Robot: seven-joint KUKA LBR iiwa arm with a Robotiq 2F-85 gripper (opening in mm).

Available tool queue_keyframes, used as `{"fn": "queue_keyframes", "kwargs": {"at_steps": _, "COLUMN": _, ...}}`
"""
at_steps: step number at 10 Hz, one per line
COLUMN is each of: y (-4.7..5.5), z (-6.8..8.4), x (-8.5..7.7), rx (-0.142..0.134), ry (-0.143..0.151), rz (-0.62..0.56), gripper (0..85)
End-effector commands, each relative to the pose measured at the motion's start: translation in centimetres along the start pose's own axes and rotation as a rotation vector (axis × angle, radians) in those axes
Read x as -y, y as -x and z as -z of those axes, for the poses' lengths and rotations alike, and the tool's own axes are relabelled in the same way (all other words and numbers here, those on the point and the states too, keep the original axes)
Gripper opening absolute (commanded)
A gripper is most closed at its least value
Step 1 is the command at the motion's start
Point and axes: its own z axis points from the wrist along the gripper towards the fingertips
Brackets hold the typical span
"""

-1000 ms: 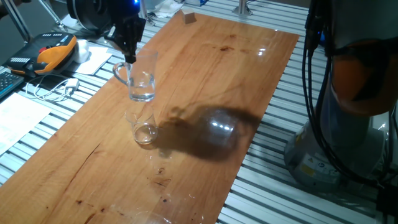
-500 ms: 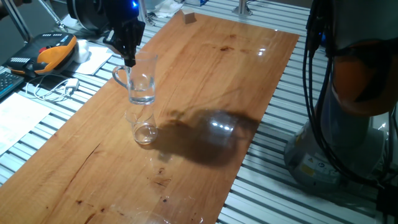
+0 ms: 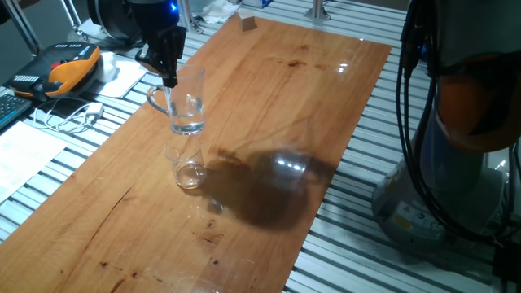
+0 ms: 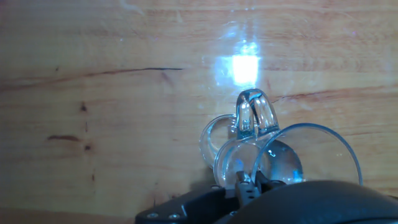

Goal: Pour the water from one cup into another empty cup

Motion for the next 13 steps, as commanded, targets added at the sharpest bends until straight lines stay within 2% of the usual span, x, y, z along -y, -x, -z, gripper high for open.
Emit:
{"fn": "queue_keyframes", "kwargs": {"at_steps": 1, "y": 0.0, "z": 0.0, "x": 0.0, "rx": -0.001, "ry": 0.015, "rz": 0.0, "gripper": 0.0}}
{"fn": "queue_keyframes", "kwargs": {"at_steps": 2, "y": 0.0, "z": 0.0, "x": 0.0, "rx": -0.004, "ry": 0.031, "rz": -0.025, "gripper": 0.0}}
{"fn": "queue_keyframes", "kwargs": {"at_steps": 3, "y": 0.0, "z": 0.0, "x": 0.0, "rx": -0.017, "ry": 0.06, "rz": -0.045, "gripper": 0.0}}
{"fn": "queue_keyframes", "kwargs": {"at_steps": 4, "y": 0.1, "z": 0.0, "x": -0.3, "rx": -0.022, "ry": 0.061, "rz": -0.056, "gripper": 0.0}}
{"fn": "queue_keyframes", "kwargs": {"at_steps": 6, "y": 0.6, "z": -0.3, "x": -1.9, "rx": -0.016, "ry": 0.079, "rz": -0.075, "gripper": 0.0}}
{"fn": "queue_keyframes", "kwargs": {"at_steps": 7, "y": 0.7, "z": -0.7, "x": -2.5, "rx": -0.015, "ry": 0.108, "rz": -0.092, "gripper": 0.0}}
{"fn": "queue_keyframes", "kwargs": {"at_steps": 8, "y": 0.7, "z": -1.1, "x": -3.1, "rx": -0.012, "ry": 0.12, "rz": -0.101, "gripper": 0.0}}
{"fn": "queue_keyframes", "kwargs": {"at_steps": 13, "y": 0.6, "z": -1.7, "x": -6.1, "rx": -0.021, "ry": 0.141, "rz": -0.163, "gripper": 0.0}}
